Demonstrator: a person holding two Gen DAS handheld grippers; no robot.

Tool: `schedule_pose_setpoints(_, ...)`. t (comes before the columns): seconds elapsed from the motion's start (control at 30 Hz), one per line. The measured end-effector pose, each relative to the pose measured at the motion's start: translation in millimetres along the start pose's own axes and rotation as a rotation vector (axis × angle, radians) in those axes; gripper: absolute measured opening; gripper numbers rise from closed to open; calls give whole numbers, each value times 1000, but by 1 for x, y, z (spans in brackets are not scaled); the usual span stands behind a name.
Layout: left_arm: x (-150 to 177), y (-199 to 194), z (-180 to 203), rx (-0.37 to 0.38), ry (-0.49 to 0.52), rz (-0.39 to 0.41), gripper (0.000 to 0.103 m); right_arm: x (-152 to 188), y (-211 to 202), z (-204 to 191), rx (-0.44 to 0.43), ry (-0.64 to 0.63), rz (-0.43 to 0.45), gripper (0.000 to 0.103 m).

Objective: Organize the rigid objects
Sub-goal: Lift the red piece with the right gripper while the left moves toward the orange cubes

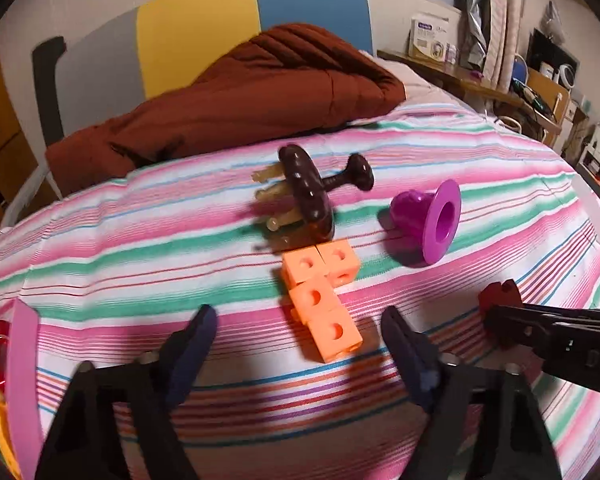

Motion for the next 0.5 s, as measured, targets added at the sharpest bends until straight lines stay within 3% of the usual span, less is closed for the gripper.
schedule_pose_setpoints(0.03,1,2,-1,10,-4,-6,59,0,0,0,-1,1,0,33)
schedule_pose_setpoints(0.17,3,-3,0,52,-5,20,35,1,-1,-1,-2,3,1,33)
schedule_pose_setpoints(0.37,21,-20,-3,76,13,31,20,5,-2,-4,6,-5,9,33)
schedule_pose_setpoints(0.5,37,-35,-7,85,9,35,17,6,-3,-5,12,-10,14,33)
Point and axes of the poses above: each gripper's, at about its wrist camera, not at the fingertips, and y roughly the way its jaws point, z to its right, x to its underside, the point moved 7 cm from there along y, roughly the way its jaws point, and after that the axes turned 11 degrees about x, right-handed, at the moved point
